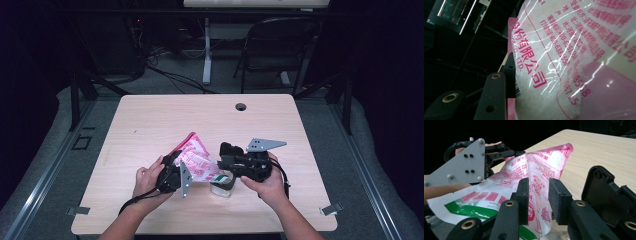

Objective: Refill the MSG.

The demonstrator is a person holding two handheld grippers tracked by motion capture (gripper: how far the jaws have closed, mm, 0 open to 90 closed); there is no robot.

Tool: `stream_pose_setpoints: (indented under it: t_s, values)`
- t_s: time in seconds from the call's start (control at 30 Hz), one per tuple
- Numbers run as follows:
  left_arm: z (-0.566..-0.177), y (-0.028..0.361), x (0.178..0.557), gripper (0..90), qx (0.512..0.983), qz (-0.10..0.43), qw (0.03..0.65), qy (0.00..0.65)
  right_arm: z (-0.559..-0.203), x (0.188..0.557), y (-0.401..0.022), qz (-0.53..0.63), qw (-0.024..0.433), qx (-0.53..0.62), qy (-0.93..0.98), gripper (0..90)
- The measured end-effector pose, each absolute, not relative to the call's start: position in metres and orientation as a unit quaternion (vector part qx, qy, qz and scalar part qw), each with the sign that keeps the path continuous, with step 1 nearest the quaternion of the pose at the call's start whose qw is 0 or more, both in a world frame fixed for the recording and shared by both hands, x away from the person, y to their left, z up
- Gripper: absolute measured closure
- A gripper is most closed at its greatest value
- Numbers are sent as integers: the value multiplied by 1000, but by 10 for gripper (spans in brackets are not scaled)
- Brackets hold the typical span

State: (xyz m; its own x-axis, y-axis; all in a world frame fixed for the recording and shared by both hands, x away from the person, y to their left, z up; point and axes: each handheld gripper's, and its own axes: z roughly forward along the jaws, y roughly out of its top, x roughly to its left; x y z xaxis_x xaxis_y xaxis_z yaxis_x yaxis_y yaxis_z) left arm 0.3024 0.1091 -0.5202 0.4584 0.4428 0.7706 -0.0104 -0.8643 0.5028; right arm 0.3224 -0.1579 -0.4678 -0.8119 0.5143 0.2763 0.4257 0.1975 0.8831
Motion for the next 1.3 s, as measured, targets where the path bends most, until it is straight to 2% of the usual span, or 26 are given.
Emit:
stream_pose_setpoints:
  t_s: [0.43,1.03,1.3]
  values:
    - [-520,103,303,586,821,511,223,121,-473,324,-154,536,28,303,787,721]
    - [-521,102,303,590,819,519,216,114,-480,328,-151,508,17,308,805,891]
    - [-518,101,302,591,819,527,202,104,-480,328,-152,503,17,306,808,900]
